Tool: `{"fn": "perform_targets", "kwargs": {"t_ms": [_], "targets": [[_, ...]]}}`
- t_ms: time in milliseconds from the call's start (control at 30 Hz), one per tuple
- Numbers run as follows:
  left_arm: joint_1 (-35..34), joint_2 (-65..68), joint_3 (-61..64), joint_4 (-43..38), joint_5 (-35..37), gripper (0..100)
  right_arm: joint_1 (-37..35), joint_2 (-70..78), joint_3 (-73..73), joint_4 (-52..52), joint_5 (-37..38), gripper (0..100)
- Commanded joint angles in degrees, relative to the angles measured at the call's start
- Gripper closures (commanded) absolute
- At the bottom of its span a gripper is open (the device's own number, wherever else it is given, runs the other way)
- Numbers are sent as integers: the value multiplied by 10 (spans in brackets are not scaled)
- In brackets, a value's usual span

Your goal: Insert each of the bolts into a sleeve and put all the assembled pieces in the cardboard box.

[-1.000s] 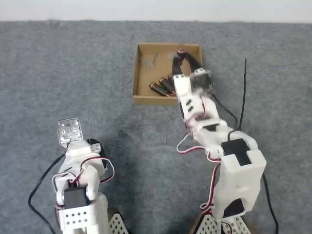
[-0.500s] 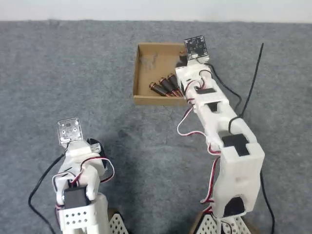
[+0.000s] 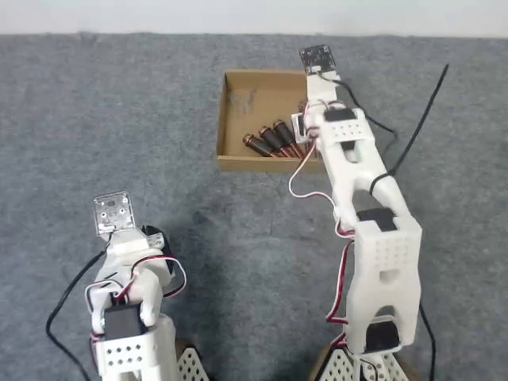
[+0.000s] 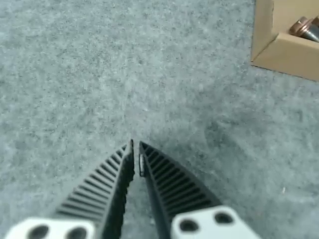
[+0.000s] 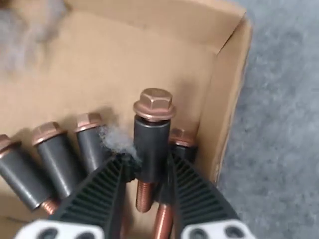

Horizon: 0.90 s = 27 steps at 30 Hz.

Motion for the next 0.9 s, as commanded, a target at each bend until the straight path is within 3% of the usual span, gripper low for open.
{"fn": "perform_targets", "kwargs": {"t_ms": [0, 233, 433, 867], "targets": [[4, -9, -7, 2, -4, 984, 4, 22, -109, 93, 11, 988], [4, -9, -7, 2, -4, 984, -7, 81, -234, 180, 11, 986], [4, -9, -7, 2, -4, 984, -25, 89, -258, 215, 11, 868], [39, -9, -7, 2, -4, 984, -20, 18, -258, 266, 6, 990]]}}
